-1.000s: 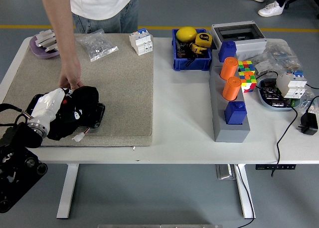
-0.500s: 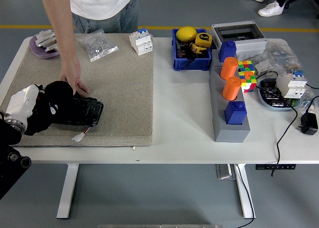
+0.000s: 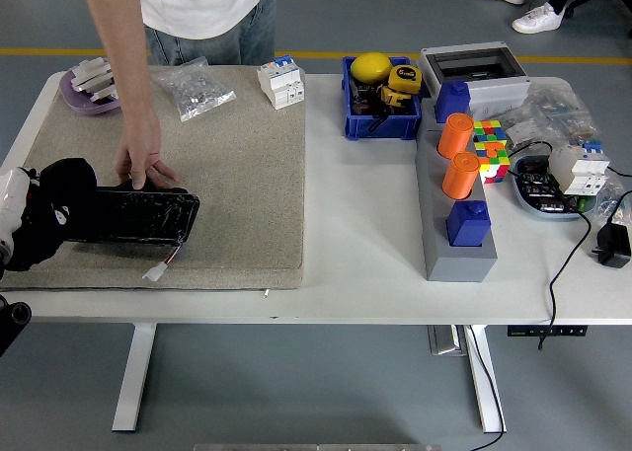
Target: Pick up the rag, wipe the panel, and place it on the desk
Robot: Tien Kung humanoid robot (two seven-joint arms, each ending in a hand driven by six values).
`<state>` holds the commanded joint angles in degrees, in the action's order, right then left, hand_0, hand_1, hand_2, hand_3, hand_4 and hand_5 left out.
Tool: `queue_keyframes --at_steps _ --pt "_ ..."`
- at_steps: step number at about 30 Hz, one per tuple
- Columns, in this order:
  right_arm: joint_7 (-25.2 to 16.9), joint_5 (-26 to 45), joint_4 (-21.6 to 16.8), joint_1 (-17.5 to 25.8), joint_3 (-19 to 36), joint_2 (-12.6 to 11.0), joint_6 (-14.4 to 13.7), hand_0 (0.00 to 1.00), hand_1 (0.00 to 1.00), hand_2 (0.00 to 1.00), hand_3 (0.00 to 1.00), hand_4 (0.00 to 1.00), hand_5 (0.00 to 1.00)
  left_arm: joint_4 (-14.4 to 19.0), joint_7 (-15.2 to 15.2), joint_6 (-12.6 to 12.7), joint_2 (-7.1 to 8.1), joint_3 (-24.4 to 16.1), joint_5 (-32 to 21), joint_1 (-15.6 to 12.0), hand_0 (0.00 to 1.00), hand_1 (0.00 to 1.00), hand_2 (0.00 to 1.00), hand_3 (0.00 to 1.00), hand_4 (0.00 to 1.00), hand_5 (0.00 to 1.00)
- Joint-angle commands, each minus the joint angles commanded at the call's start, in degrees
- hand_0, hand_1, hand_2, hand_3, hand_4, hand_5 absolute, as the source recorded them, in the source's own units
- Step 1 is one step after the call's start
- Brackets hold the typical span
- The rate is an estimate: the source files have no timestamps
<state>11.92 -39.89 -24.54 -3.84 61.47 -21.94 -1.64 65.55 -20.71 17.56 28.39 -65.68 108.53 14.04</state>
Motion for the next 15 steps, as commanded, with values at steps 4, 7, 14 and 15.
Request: queue_keyframes --at_steps 4,7,14,15 --pt "-0.01 -0.08 -0.07 -0.01 0.12 0.00 -0.05 0.804 0.694 0.708 0.682 0.998 0.734 -0.22 -0.04 0.21 0.31 -0.62 0.48 -0.04 0.257 0.319 0.549 0.517 0.287 0.002" --pt "-0.04 -0.10 -0.08 0.02 0.20 0.04 -0.04 0.804 0.694 0.708 0.682 0.998 0.734 -0.32 -0.15 0.17 0.66 -0.89 0.32 0.05 0.257 0.319 0.549 0.517 0.287 0.002" --pt "-0.08 -0.15 -0.12 0.04 0.28 0.12 -0.04 0.804 0.694 0.707 0.681 0.998 0.733 1.94 -1.15 -0.07 0.72 -1.11 1.59 -0.46 0.257 0.320 0.549 0.517 0.292 0.002" --pt "-0.09 -0.14 -0.13 0.05 0.27 0.12 -0.04 0.804 0.693 0.707 0.680 0.998 0.733 2.33 -1.37 -0.07 0.64 -1.03 1.97 -0.46 0.256 0.321 0.550 0.519 0.303 0.002"
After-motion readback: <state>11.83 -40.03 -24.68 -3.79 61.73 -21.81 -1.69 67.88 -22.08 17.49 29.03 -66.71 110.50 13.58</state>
